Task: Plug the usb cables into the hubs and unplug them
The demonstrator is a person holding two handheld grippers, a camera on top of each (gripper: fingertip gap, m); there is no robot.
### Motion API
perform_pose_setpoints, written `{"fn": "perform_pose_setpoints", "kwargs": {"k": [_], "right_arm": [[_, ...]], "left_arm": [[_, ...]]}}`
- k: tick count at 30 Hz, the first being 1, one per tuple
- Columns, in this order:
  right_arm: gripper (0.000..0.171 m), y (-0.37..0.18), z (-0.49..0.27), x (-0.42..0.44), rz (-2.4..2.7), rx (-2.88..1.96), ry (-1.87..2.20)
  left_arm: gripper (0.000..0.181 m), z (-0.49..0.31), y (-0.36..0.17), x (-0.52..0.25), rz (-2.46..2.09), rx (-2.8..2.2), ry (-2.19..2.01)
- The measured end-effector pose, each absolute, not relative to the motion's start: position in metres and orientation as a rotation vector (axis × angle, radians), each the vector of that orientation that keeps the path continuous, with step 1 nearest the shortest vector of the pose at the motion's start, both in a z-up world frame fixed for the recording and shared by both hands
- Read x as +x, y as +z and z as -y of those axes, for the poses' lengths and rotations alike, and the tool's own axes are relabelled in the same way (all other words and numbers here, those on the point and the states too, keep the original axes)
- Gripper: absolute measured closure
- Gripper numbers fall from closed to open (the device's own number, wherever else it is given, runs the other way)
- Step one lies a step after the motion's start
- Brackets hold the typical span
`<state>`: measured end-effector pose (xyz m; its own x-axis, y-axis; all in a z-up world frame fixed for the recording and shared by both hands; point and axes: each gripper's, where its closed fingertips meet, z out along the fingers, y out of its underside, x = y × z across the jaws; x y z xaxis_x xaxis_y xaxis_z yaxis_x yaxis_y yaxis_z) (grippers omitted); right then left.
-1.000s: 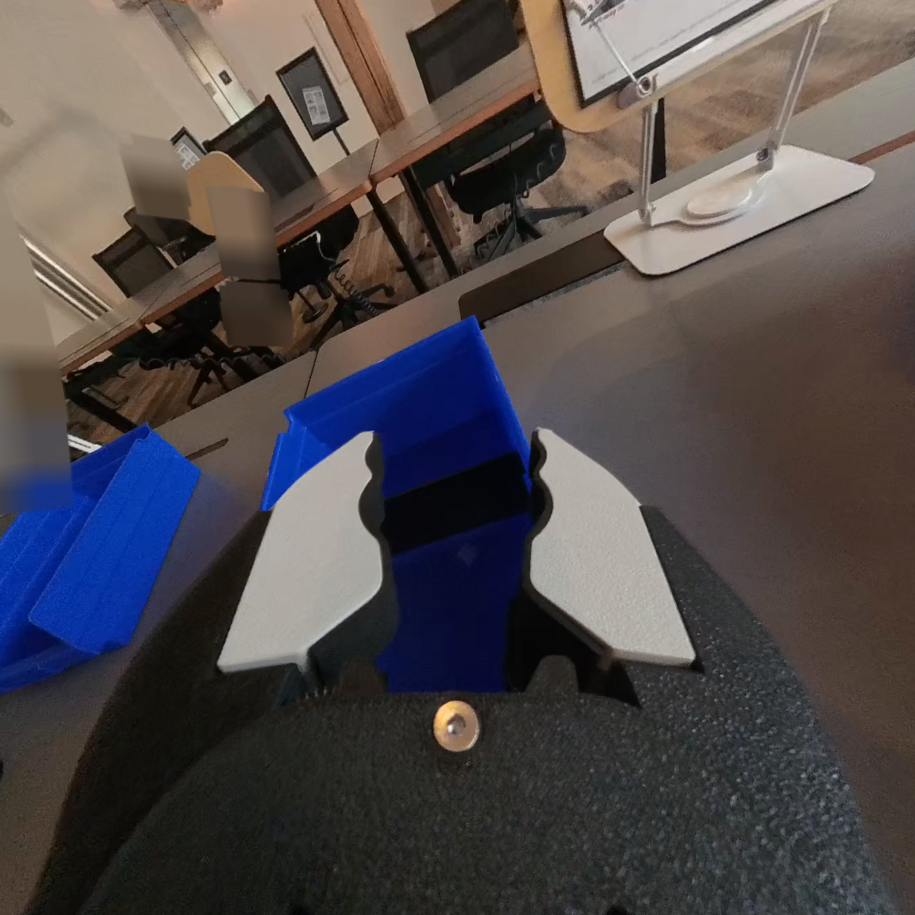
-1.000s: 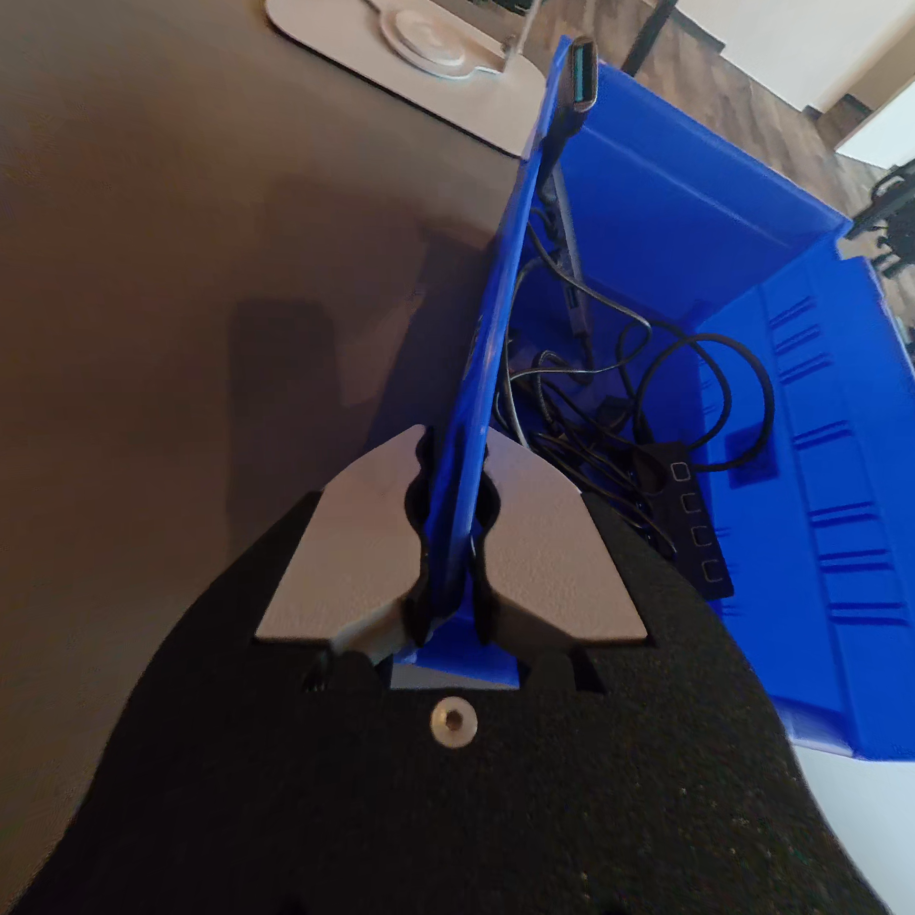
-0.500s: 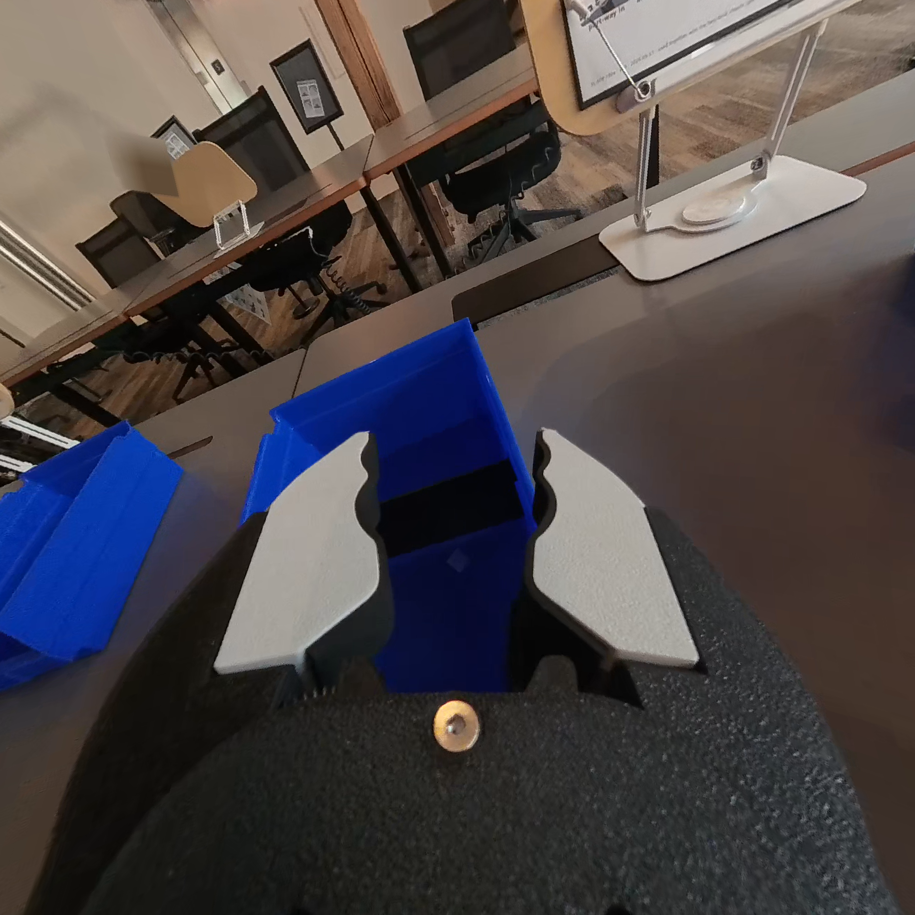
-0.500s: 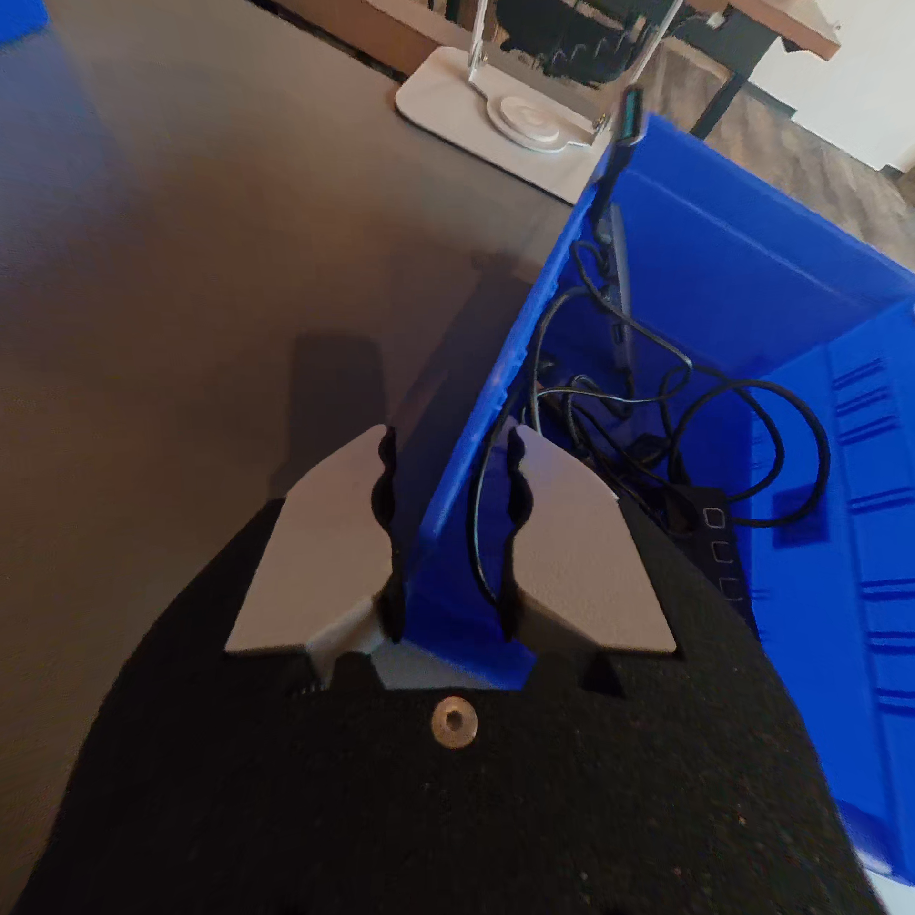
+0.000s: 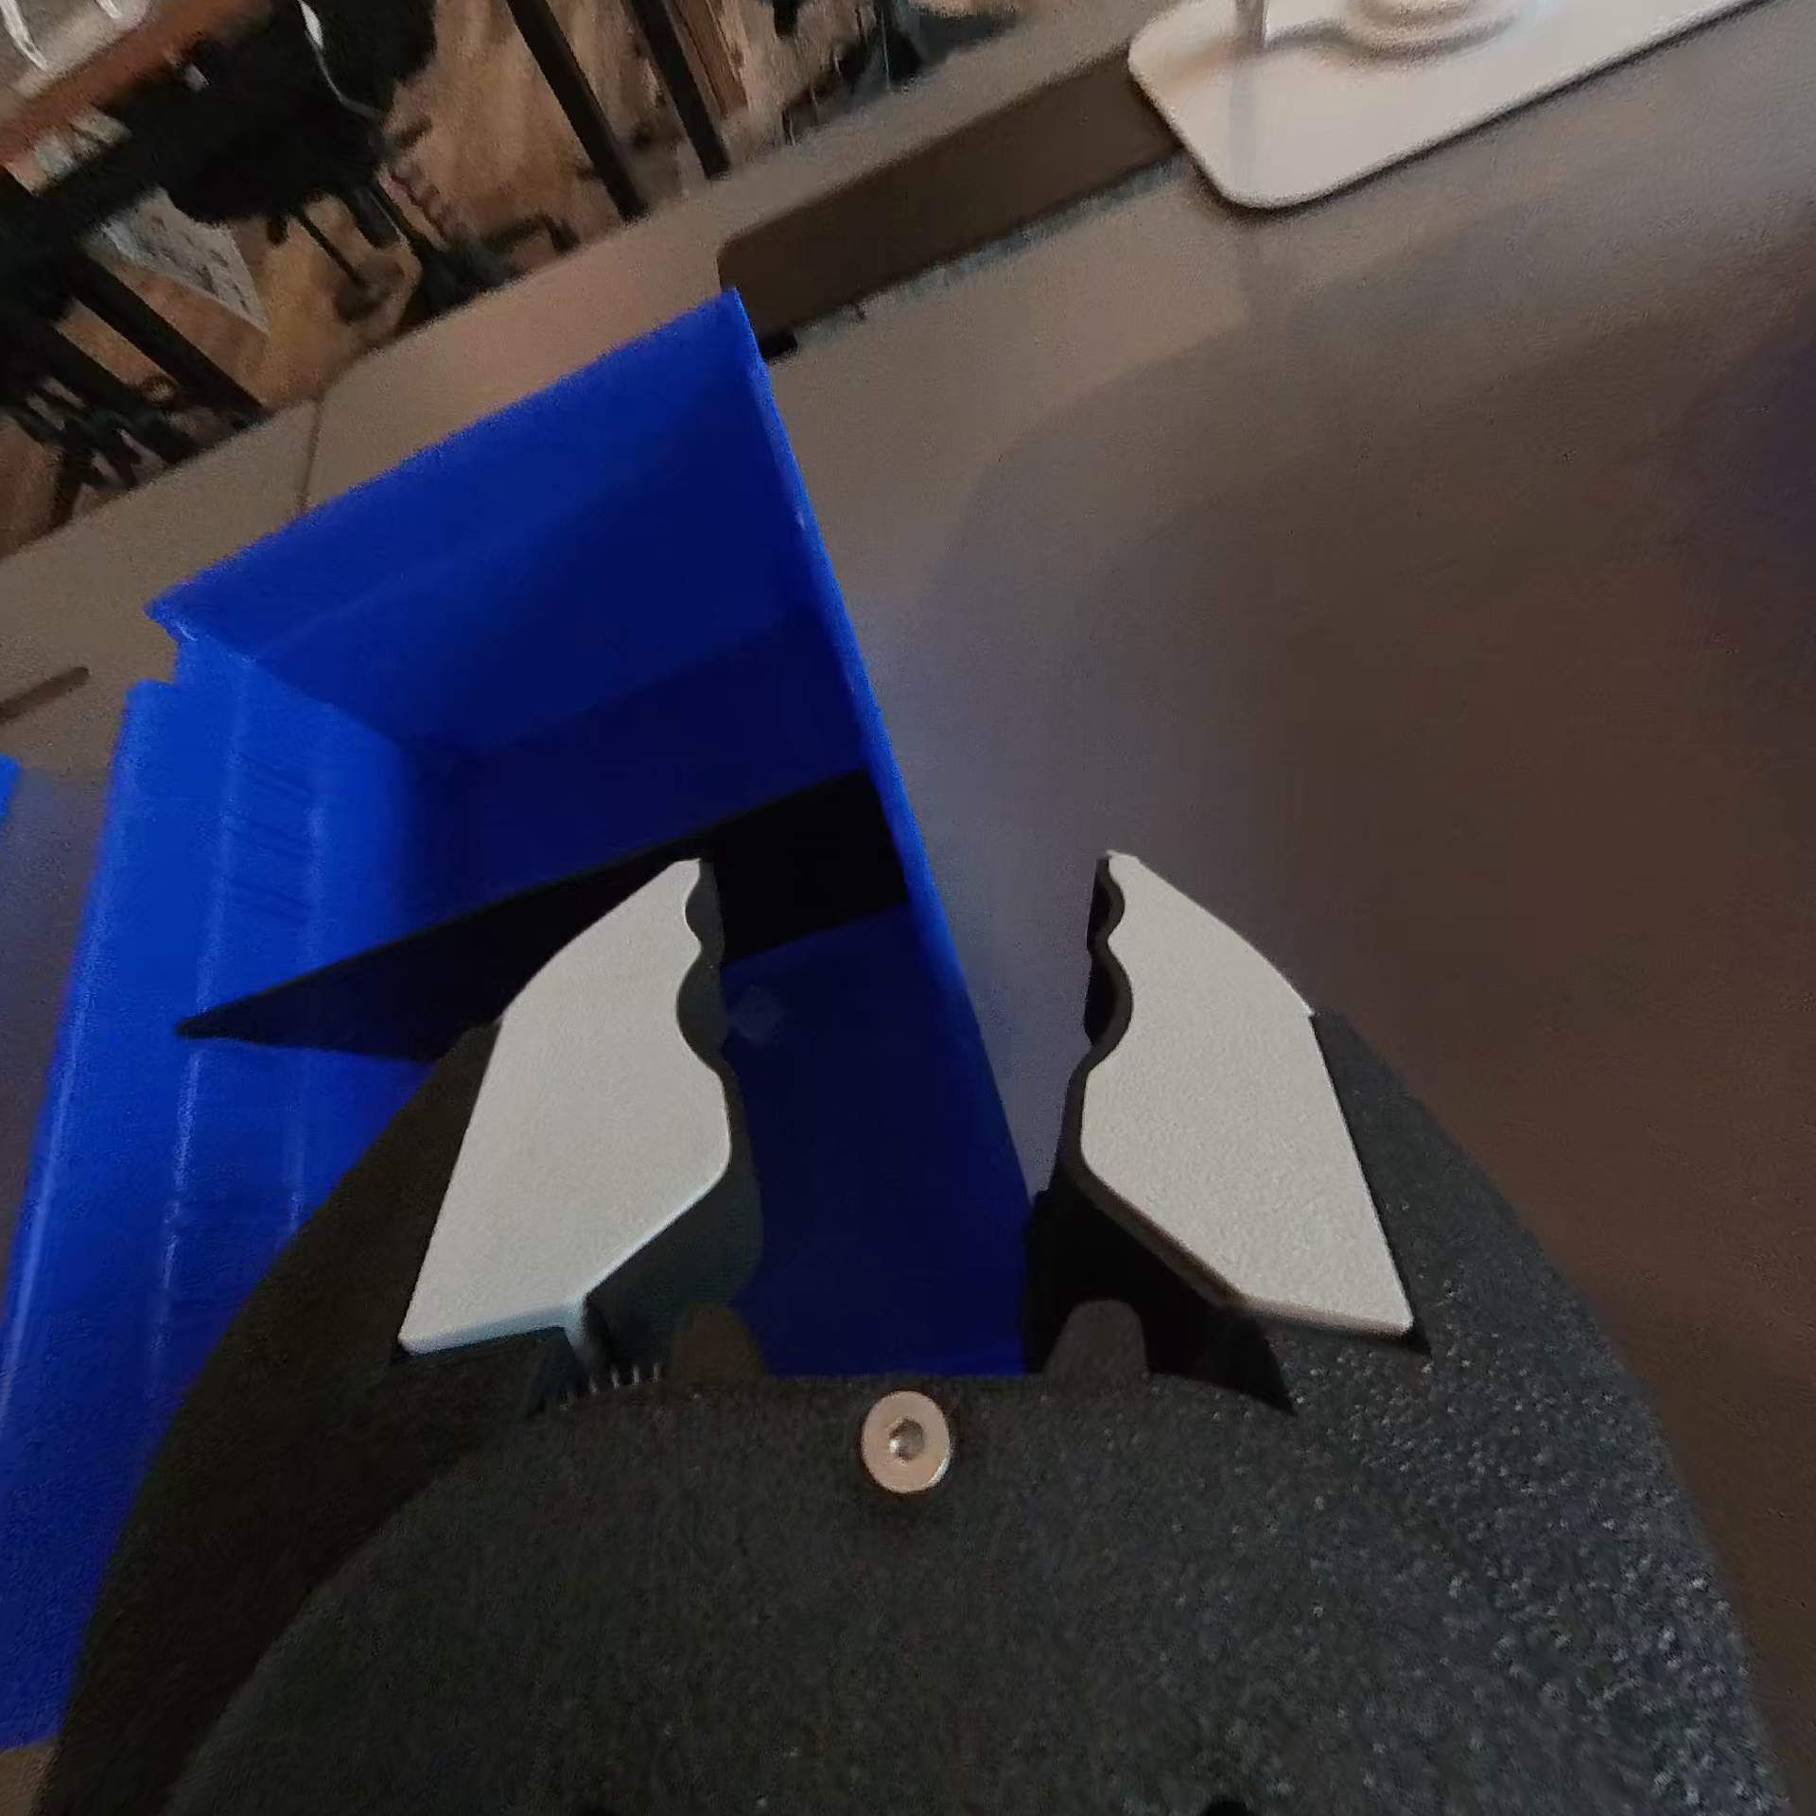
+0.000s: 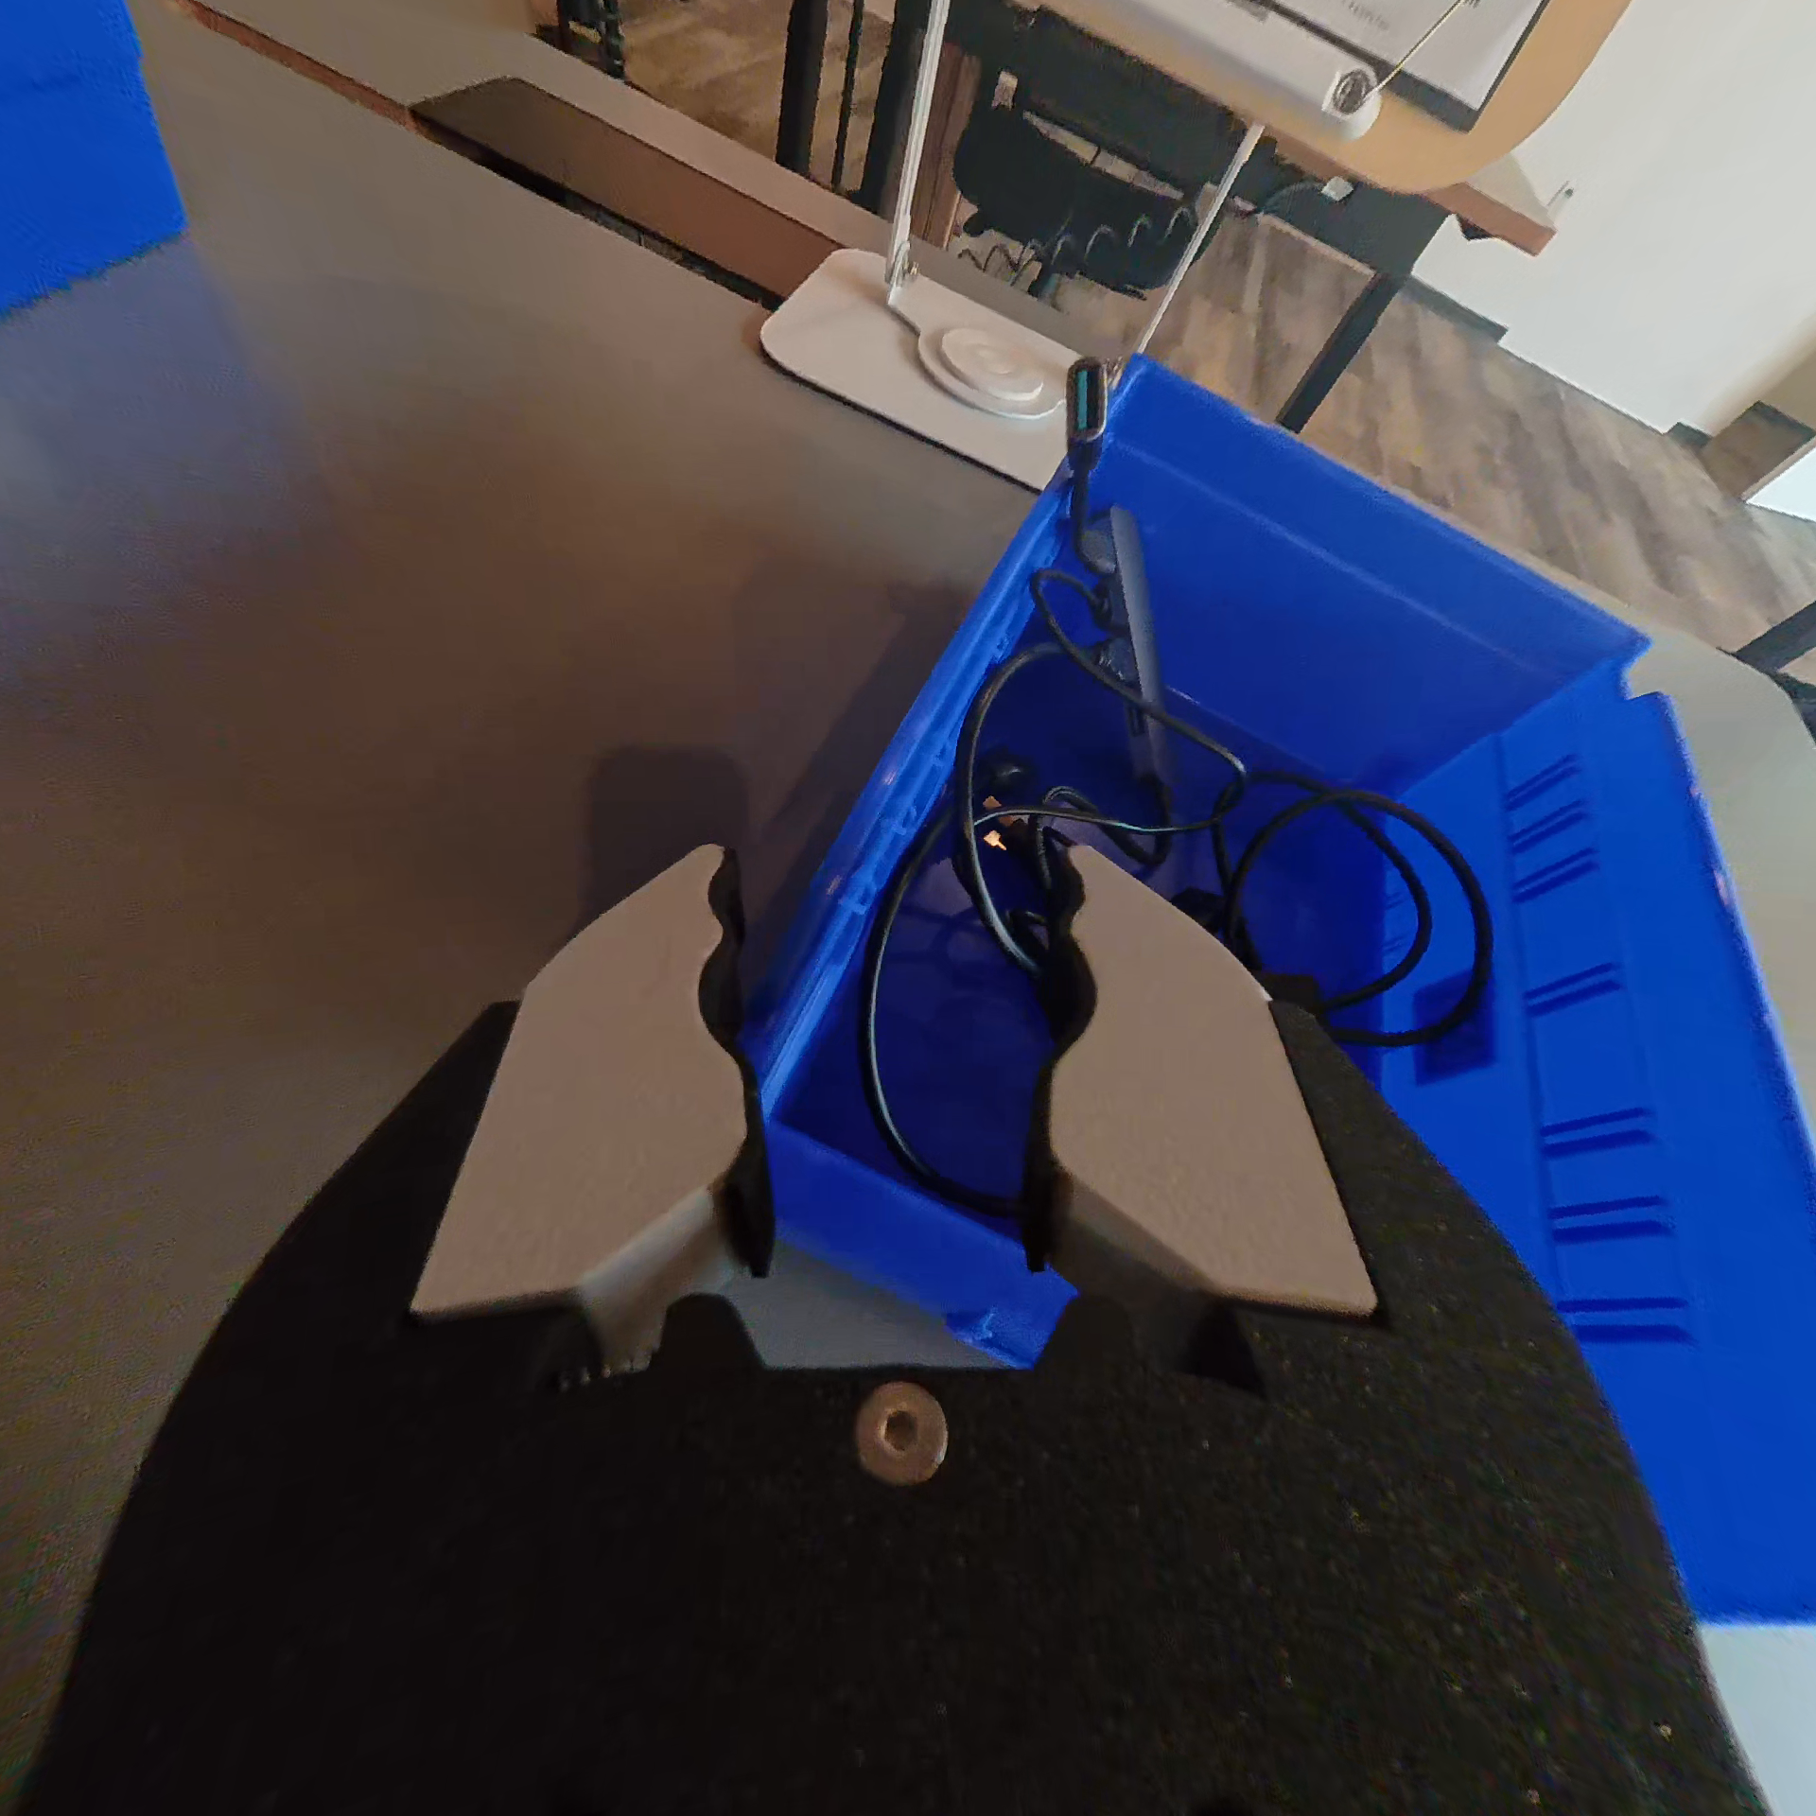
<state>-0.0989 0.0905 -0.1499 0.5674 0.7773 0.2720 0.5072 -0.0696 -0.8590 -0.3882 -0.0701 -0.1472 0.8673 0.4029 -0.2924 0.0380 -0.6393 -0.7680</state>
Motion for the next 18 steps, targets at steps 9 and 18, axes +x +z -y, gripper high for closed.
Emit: {"fn": "perform_pose_setpoints", "kwargs": {"k": [9, 18], "right_arm": [[0.113, -0.134, -0.089, -0.090, 1.063, -1.680, 0.296], [0.113, -0.128, -0.094, -0.081, 1.036, -1.677, 0.338]], "left_arm": [[0.154, 0.053, -0.177, -0.388, 0.330, -2.257, 0.500], [0.163, 0.037, -0.178, -0.367, 0.296, -2.301, 0.522]]}}
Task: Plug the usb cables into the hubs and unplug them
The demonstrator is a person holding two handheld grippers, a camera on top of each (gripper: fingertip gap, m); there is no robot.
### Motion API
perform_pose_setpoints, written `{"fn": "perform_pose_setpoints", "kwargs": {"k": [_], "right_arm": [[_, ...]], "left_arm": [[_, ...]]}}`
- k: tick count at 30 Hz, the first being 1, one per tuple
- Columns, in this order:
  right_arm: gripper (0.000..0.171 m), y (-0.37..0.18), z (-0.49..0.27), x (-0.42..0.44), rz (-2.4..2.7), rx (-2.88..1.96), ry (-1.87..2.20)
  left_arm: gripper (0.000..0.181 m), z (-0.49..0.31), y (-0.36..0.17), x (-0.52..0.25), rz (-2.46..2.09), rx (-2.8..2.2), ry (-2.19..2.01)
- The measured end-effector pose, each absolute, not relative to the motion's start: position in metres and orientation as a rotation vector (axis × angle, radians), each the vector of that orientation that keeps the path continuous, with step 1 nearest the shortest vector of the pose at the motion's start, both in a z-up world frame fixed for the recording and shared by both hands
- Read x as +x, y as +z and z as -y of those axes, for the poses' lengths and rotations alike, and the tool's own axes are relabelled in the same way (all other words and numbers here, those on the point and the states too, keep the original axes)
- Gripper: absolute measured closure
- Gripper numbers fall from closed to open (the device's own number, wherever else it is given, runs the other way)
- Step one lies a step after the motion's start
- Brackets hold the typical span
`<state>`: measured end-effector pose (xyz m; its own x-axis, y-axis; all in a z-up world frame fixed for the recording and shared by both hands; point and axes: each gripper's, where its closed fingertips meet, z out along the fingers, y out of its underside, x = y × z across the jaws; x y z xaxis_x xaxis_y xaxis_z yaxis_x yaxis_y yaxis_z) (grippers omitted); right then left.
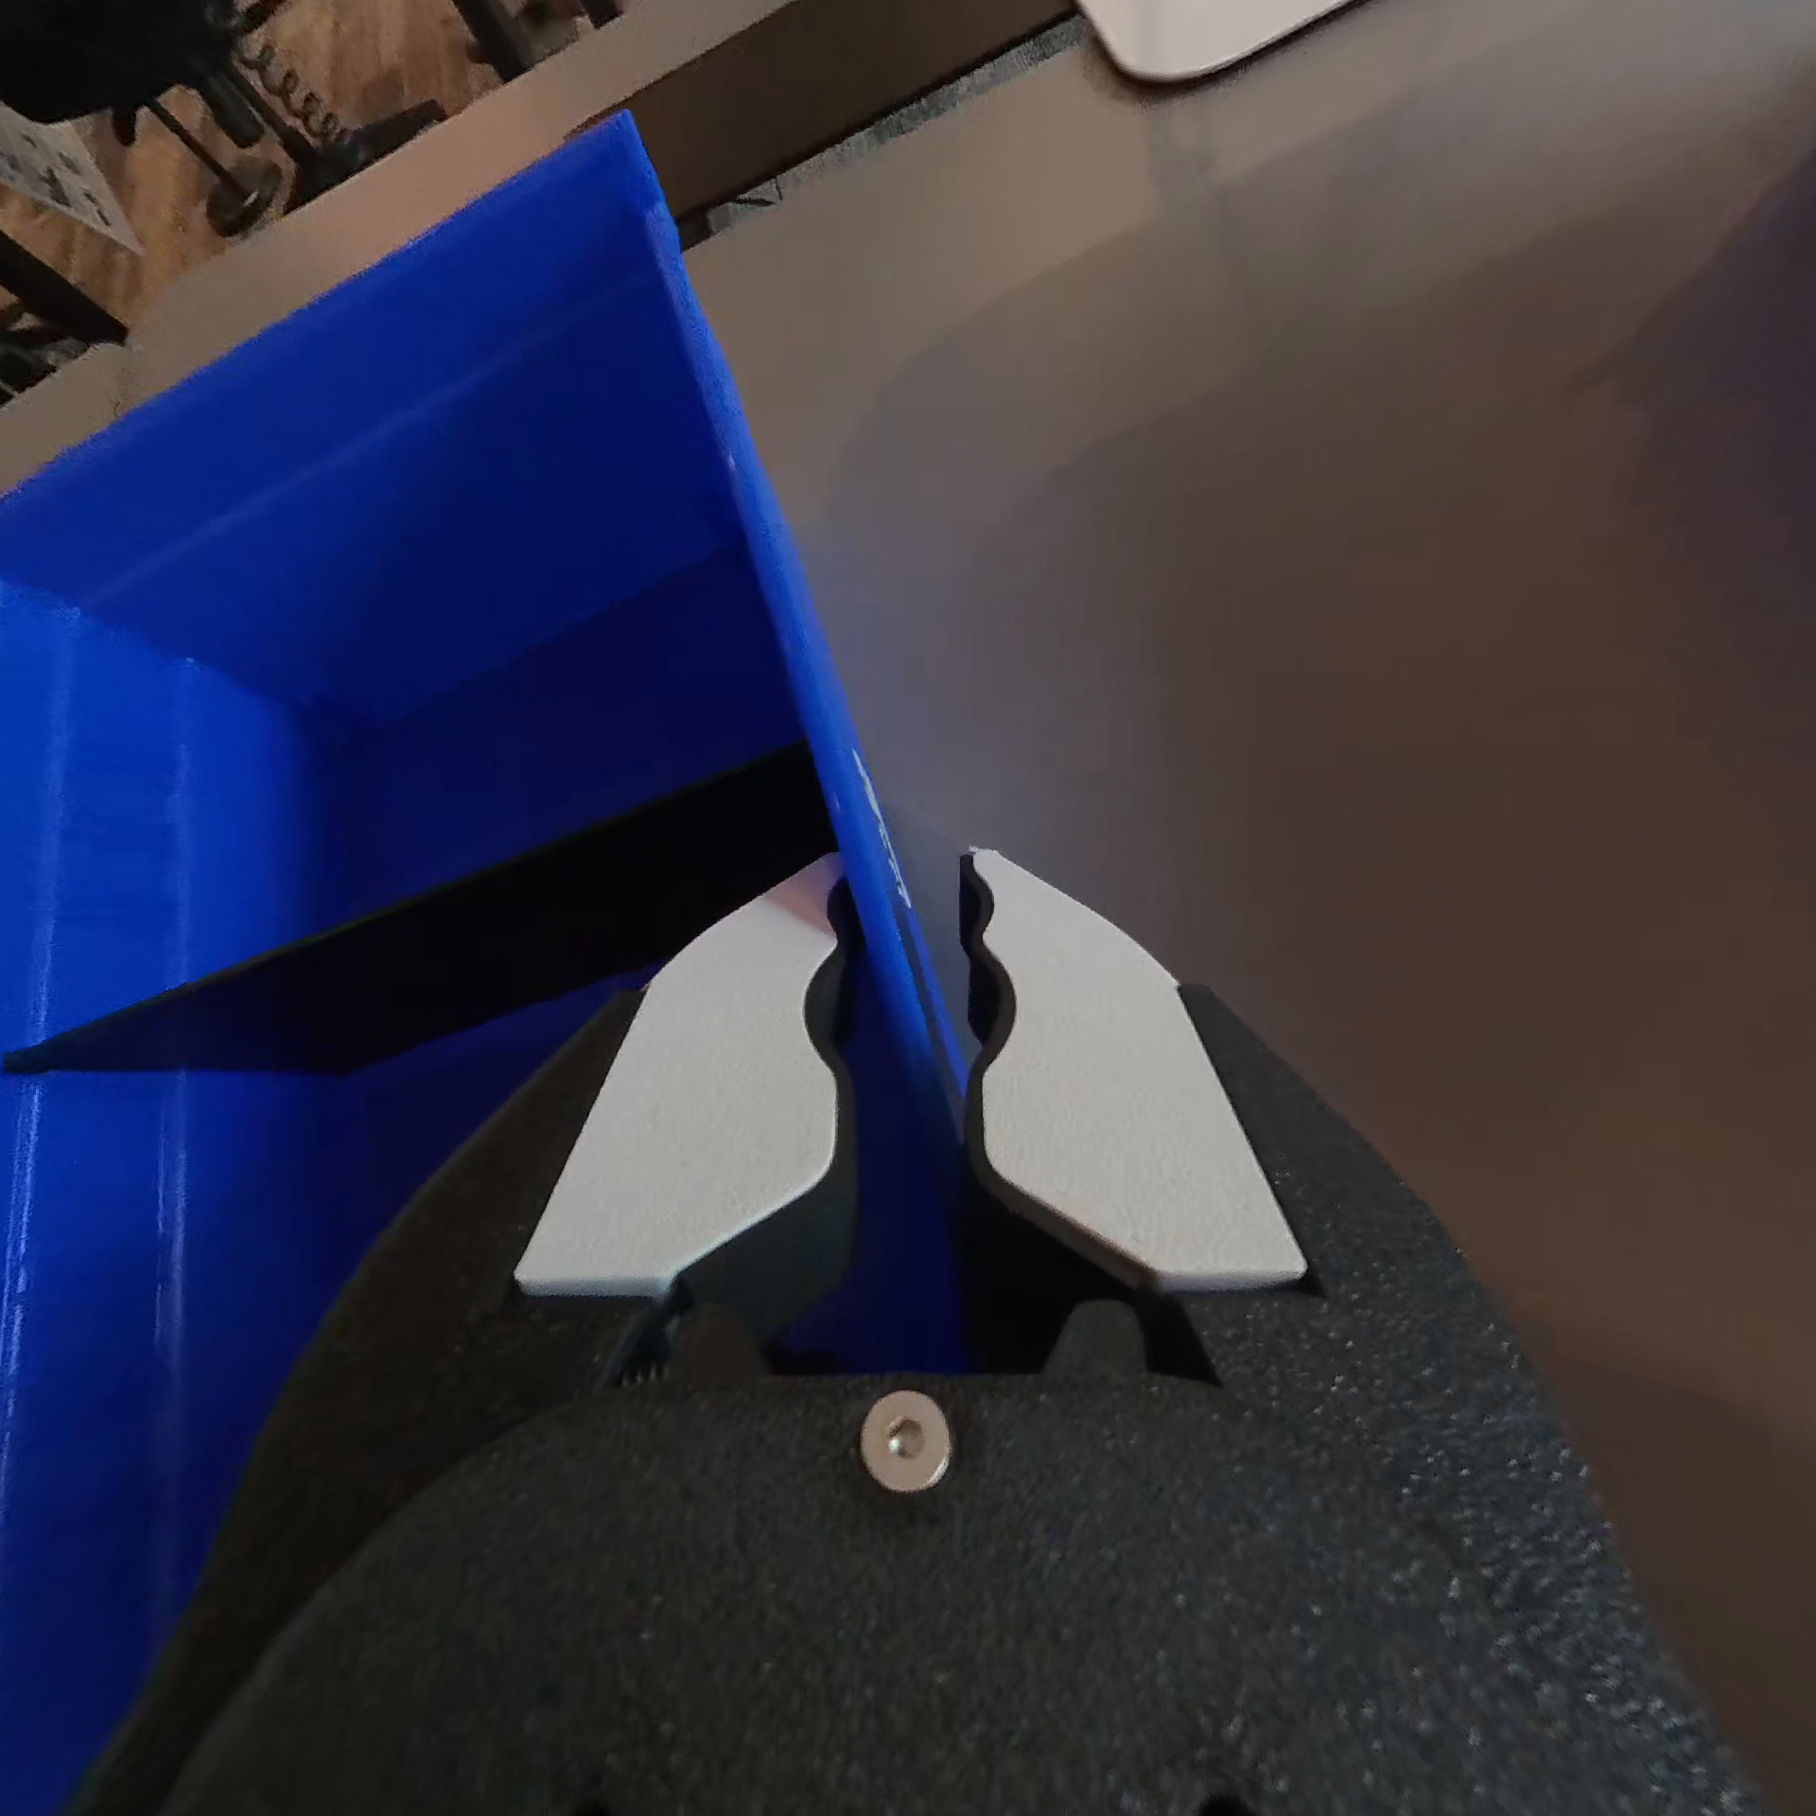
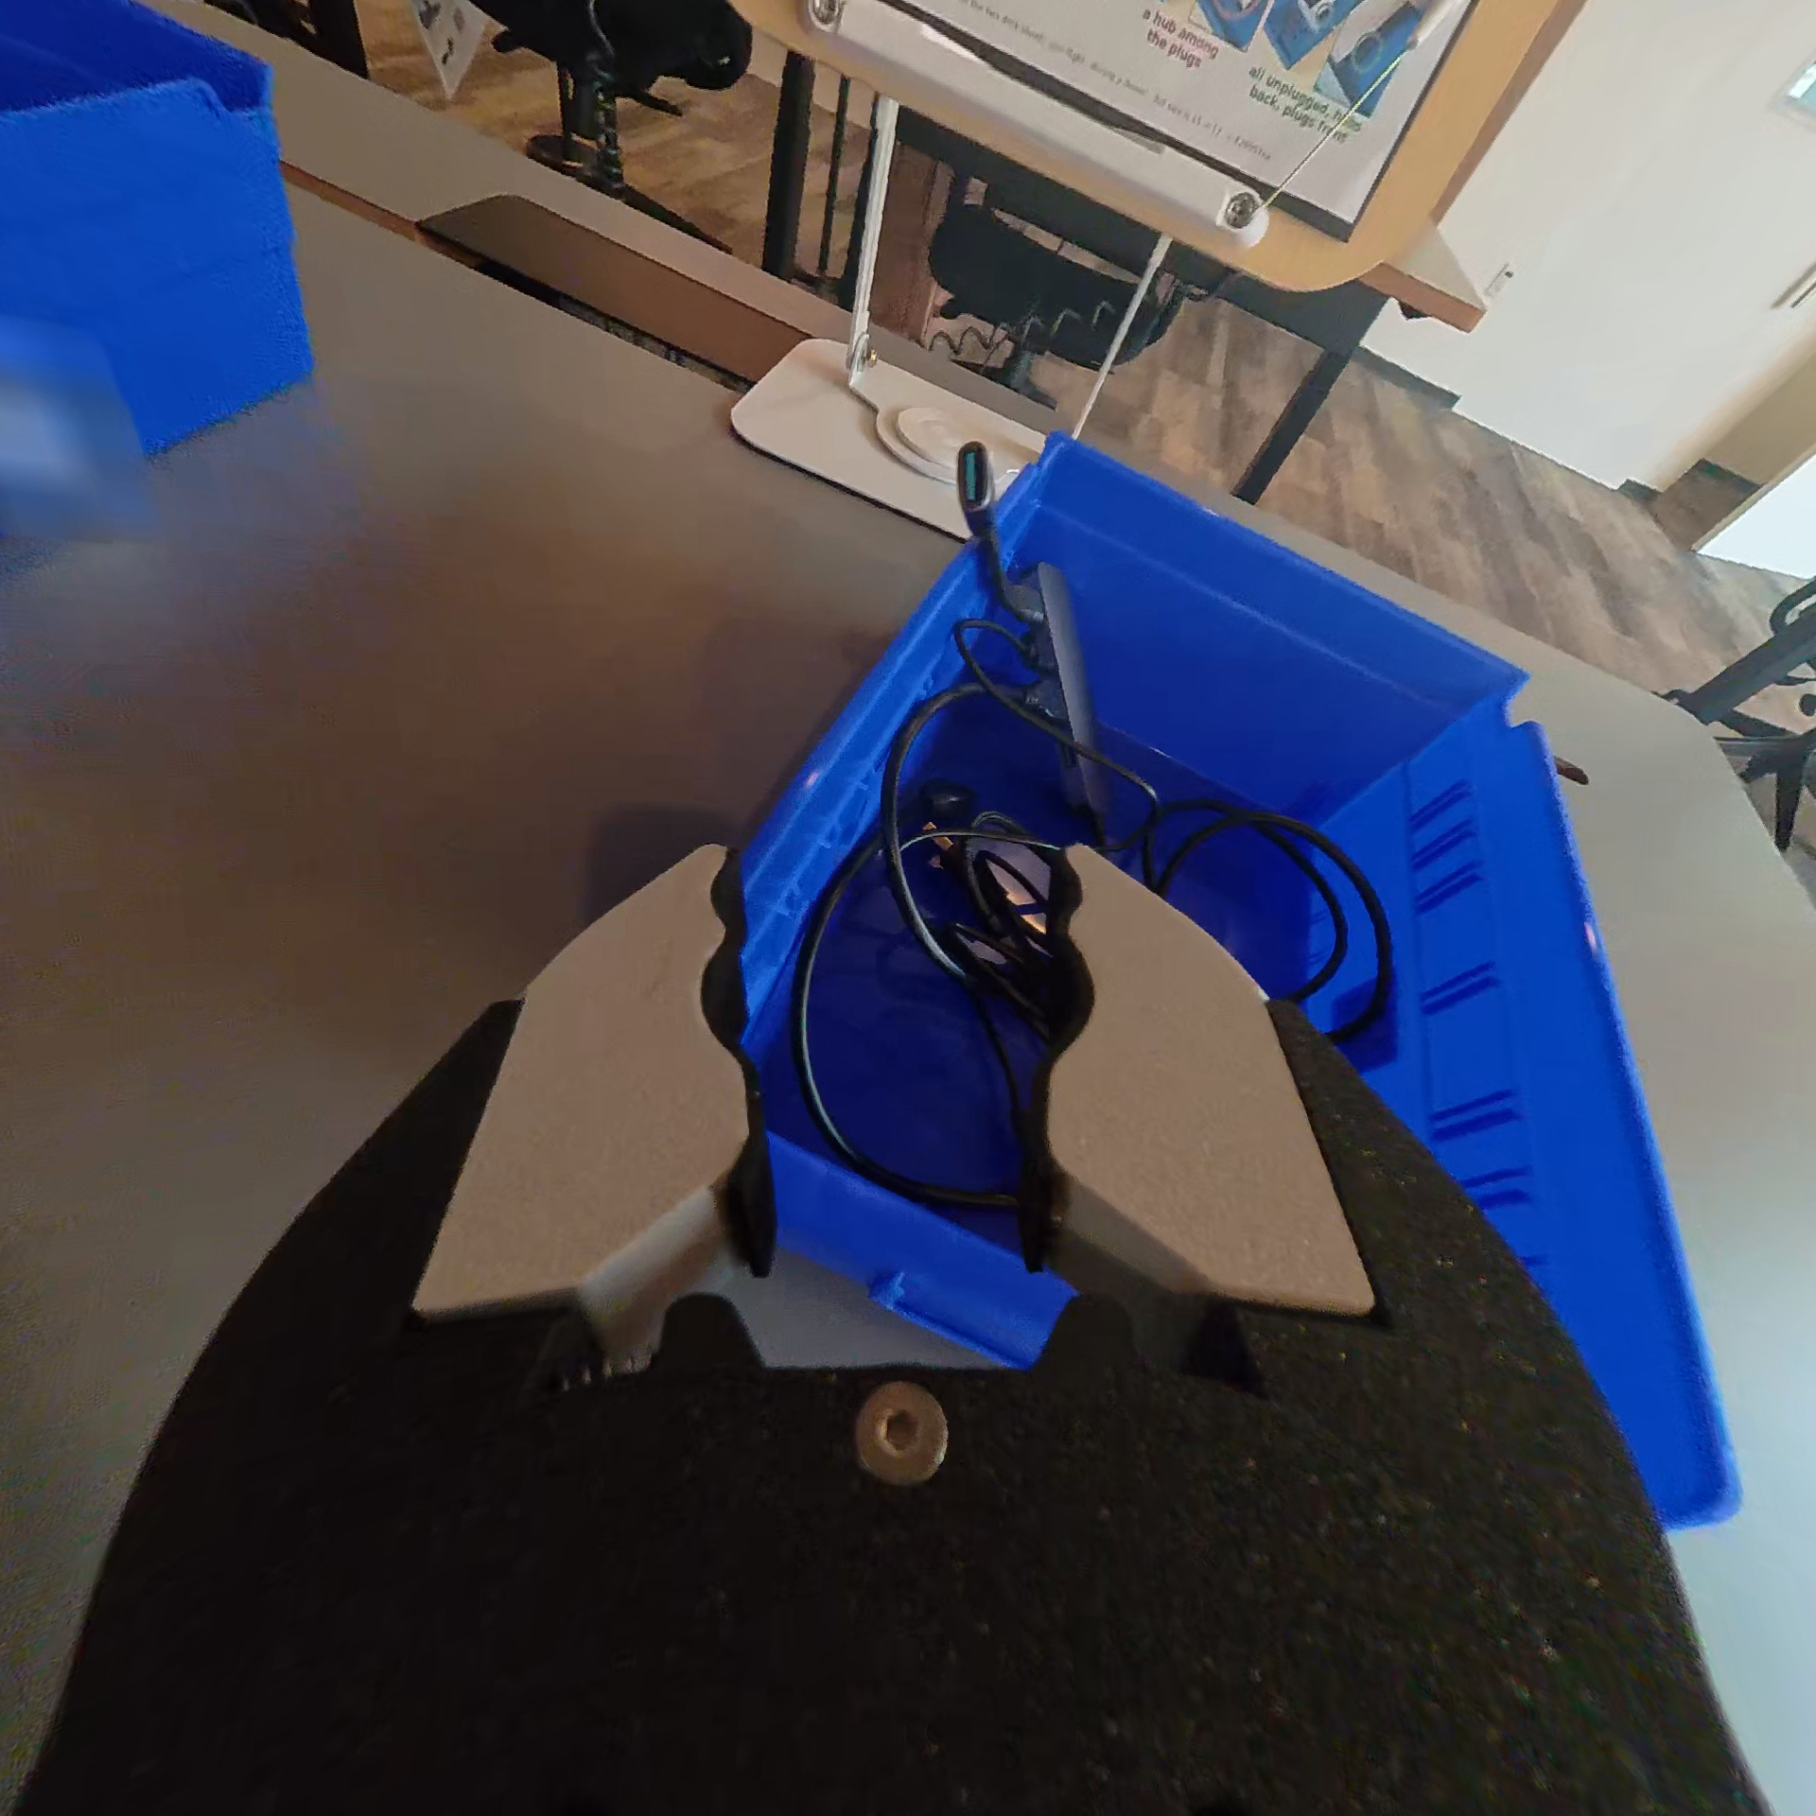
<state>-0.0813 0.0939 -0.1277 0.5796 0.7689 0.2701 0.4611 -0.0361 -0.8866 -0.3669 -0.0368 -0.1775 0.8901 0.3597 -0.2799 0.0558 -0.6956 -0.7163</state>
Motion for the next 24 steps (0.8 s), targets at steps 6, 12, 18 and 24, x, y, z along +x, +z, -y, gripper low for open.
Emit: {"fn": "perform_pose_setpoints", "kwargs": {"k": [6, 12, 18, 24], "right_arm": [[0.113, -0.122, -0.100, -0.067, 1.010, -1.676, 0.346], [0.113, -0.113, -0.104, -0.050, 0.983, -1.660, 0.382], [0.113, -0.109, -0.107, -0.031, 0.975, -1.641, 0.418], [0.114, -0.110, -0.116, -0.005, 0.940, -1.650, 0.448]], "left_arm": [[0.165, 0.003, -0.178, -0.327, 0.251, -2.297, 0.418], [0.165, -0.022, -0.178, -0.287, 0.215, -2.270, 0.347], [0.158, -0.044, -0.175, -0.243, 0.255, -2.189, 0.306], [0.143, -0.071, -0.173, -0.199, 0.261, -2.144, 0.173]]}}
